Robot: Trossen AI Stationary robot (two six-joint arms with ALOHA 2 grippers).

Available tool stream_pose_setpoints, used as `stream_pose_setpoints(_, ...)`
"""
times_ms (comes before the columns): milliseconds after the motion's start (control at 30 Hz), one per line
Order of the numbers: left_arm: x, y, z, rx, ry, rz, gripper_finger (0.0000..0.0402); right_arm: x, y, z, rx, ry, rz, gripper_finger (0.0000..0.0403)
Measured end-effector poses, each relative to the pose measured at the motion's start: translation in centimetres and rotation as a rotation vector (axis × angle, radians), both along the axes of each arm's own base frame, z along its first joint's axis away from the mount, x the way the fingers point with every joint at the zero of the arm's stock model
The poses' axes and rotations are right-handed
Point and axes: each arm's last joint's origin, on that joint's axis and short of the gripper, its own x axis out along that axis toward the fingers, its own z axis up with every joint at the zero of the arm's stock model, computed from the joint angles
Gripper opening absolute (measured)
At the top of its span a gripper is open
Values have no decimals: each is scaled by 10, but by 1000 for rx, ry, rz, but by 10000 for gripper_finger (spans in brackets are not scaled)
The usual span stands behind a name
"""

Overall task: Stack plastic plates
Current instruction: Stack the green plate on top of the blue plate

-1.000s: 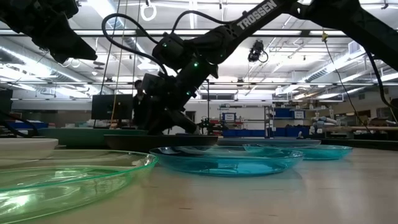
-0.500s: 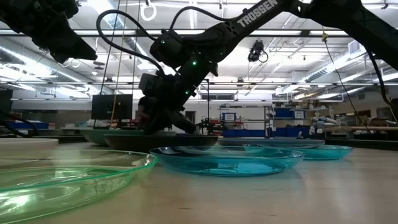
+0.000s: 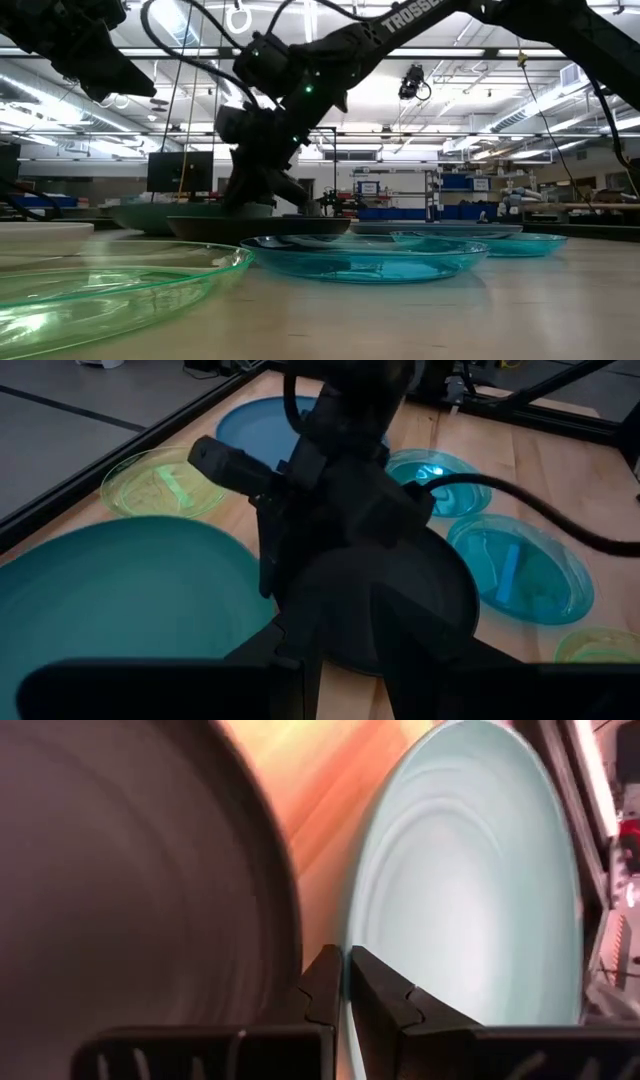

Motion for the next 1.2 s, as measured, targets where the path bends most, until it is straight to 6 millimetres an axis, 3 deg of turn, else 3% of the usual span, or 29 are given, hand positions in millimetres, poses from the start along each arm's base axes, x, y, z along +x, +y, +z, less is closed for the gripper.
stream_pose_setpoints(333,0,0,0,0,0,0,91,7,20,24,-84,-11,-70,26)
stream_pose_setpoints(833,0,0,0,-1,0,1,91,0,43,26,-271,42,-321,26)
stream_pose_setpoints(1200,0,0,0,-16,-2,8,91,-24,45,53,-162,35,-565,26)
